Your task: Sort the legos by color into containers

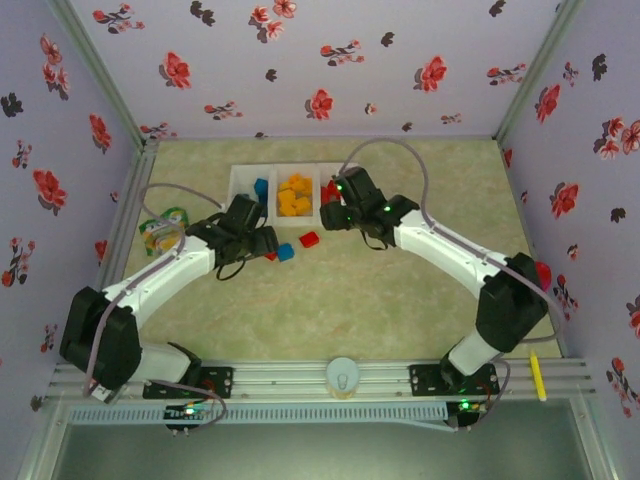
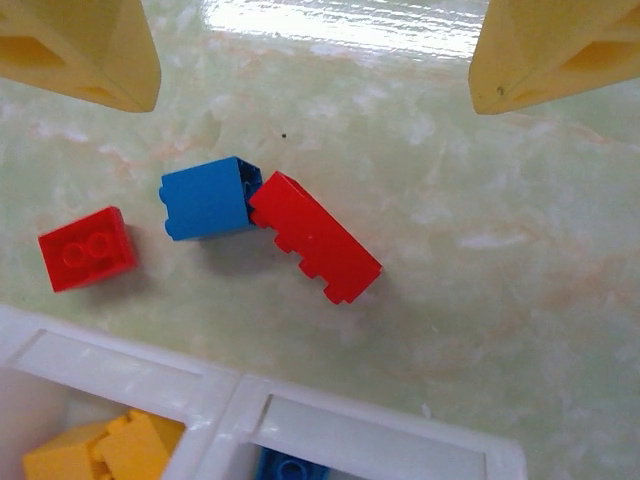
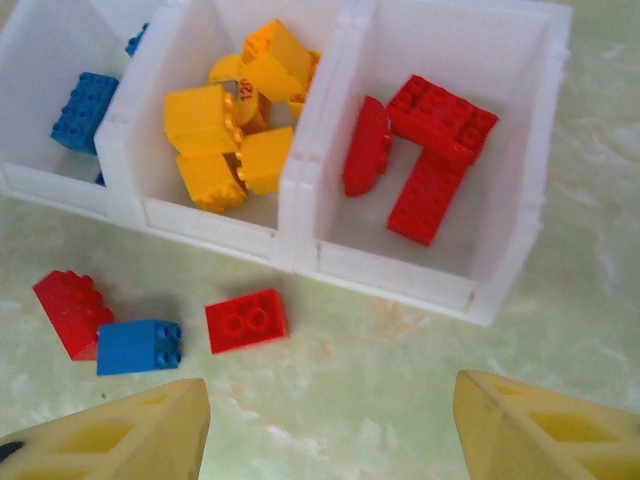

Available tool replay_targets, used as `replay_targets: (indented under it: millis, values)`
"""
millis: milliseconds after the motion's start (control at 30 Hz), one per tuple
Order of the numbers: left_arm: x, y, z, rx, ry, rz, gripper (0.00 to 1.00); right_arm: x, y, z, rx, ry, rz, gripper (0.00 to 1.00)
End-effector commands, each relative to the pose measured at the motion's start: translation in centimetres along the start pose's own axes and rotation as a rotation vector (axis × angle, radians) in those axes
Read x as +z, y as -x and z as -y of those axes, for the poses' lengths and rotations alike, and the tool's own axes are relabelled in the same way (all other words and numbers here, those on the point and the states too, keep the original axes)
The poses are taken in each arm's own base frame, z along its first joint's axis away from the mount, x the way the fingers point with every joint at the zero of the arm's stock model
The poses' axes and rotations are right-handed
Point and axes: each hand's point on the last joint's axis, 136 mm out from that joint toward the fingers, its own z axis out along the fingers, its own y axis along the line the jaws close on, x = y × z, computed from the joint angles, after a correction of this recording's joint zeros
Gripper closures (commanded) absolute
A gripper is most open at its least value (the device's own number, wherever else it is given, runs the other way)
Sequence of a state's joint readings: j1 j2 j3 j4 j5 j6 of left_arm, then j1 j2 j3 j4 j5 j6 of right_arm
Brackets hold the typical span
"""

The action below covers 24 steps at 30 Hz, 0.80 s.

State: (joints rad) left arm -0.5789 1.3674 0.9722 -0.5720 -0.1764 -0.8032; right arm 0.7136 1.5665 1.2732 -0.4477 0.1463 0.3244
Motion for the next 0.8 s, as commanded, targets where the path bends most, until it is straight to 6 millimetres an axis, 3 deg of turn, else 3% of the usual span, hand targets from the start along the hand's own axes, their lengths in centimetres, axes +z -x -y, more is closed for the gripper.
replay_targets:
  millis: [0,467,767]
  values:
    - [0.7,1.4,0.5,-0.120,-0.013,0.070,0.21,-1.3,-0.7,1.2,0.023,-0.041,0.017,0.35]
    - [4.7,1.9,-1.0,-0.192,0.096,0.038,0.34,-2.8,-5.3,3.3,0.070,-0.075,-0.044,0.37]
    - [7.6,1.5,-1.0,-0.176,0.130,-0.008,0.38,-3.9,-6.6,4.4,0.076,-0.100,-0.047,0.38]
